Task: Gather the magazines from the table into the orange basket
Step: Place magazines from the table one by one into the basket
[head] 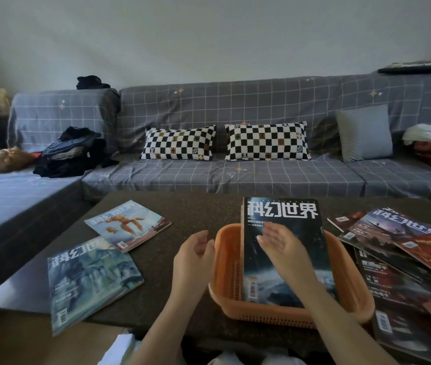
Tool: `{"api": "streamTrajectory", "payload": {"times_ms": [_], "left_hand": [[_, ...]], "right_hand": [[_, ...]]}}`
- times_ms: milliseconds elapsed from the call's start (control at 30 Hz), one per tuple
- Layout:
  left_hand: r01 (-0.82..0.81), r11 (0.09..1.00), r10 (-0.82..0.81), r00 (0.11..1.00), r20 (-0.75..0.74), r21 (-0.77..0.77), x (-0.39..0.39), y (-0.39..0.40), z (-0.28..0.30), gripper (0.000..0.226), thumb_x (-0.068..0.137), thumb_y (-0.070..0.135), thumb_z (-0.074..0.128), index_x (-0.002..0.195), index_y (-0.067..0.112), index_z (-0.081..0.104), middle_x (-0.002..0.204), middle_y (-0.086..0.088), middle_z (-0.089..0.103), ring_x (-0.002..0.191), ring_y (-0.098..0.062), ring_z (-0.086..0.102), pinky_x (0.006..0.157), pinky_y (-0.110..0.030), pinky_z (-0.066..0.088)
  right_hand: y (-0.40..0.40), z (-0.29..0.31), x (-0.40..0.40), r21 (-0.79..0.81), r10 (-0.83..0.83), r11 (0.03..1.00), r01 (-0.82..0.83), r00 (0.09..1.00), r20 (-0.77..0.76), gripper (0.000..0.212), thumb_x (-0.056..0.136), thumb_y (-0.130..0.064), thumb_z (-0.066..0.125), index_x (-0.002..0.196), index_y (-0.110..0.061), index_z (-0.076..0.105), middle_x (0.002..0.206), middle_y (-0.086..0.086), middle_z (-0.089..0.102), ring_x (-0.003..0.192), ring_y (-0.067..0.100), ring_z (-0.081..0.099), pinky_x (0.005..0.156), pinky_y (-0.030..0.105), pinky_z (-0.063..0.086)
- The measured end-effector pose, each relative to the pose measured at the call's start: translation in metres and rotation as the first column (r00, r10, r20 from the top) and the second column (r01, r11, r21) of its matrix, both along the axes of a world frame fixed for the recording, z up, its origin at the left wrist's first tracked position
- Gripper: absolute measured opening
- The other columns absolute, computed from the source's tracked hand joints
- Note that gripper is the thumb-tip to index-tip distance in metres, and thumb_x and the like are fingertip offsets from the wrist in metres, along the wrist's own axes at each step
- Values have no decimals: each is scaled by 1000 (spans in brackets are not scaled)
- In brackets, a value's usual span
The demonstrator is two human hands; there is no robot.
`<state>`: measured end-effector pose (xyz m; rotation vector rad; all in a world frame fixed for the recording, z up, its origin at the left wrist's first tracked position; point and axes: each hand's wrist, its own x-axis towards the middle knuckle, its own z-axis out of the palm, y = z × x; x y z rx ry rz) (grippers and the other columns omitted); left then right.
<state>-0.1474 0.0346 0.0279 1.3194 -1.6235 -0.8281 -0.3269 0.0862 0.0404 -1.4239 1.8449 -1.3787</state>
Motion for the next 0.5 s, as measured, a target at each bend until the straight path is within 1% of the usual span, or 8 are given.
{"api": "streamTrajectory", "payload": {"times_ms": [33, 100, 167, 234, 300, 401, 467, 501], "left_hand": [[-21, 1000, 21, 1000, 8, -9, 11, -6, 1, 39, 94, 28, 57, 132, 24, 53, 108, 17, 60, 80, 13, 52, 52, -3, 43], [-66, 998, 67, 998, 15, -18, 32, -19, 0, 37, 94, 27, 57, 131, 22, 54, 104, 16, 59, 81, 11, 53, 53, -3, 44], [-117, 993, 117, 993, 24, -13, 52, -33, -2, 36, 94, 27, 56, 130, 20, 55, 100, 15, 58, 83, 7, 55, 54, -7, 44], [-167, 986, 167, 986, 23, 2, 70, -50, -7, 35, 95, 28, 56, 128, 19, 56, 95, 15, 58, 82, 4, 56, 57, -11, 43], [-221, 975, 221, 975, 21, 27, 86, -69, -12, 33, 95, 28, 56, 127, 19, 58, 94, 13, 59, 80, 2, 57, 54, -11, 41], [-290, 954, 289, 957, 20, 74, 106, -97, -24, 34, 95, 28, 55, 128, 21, 56, 106, 7, 63, 77, 2, 56, 49, -9, 39], [-325, 940, 322, 945, 48, 98, 117, -118, -34, 37, 96, 29, 54, 131, 20, 54, 119, 3, 62, 79, 4, 53, 54, -8, 38], [-342, 933, 336, 939, 67, 108, 122, -128, -40, 38, 96, 30, 53, 133, 19, 52, 126, 0, 59, 85, 1, 55, 61, -8, 39]], "right_hand": [[-9, 3, 11, -6, 39, 999, -39, 999, 10, 44, 88, -28, 62, 129, -20, 50, 125, -6, 59, 103, -1, 54, 75, 4, 40], [-28, 8, 32, -9, 108, 994, -108, 994, 22, 39, 88, -27, 61, 126, -21, 52, 119, -7, 61, 100, 1, 57, 73, 7, 44], [-49, 11, 54, -10, 164, 986, -164, 986, 21, 35, 89, -26, 60, 124, -21, 54, 115, -8, 61, 99, 1, 57, 77, 11, 47], [-74, 10, 73, -4, 208, 978, -208, 978, 33, 33, 90, -25, 59, 123, -20, 56, 114, -7, 62, 101, 4, 58, 85, 19, 50], [-100, 6, 89, 31, 239, 970, -240, 971, 19, 32, 90, -27, 59, 122, -22, 56, 113, -7, 61, 103, 6, 59, 88, 23, 51], [-144, -8, 109, 90, 271, 959, -268, 962, -21, 31, 90, -31, 59, 120, -25, 56, 110, -10, 60, 98, 5, 59, 77, 16, 49], [-173, -19, 119, 135, 276, 954, -268, 960, -43, 31, 89, -31, 60, 119, -25, 57, 110, -9, 60, 93, 4, 58, 70, 12, 46], [-188, -25, 125, 164, 276, 950, -265, 960, -49, 31, 88, -31, 60, 118, -25, 58, 111, -8, 61, 91, 4, 57, 70, 15, 47]]}}
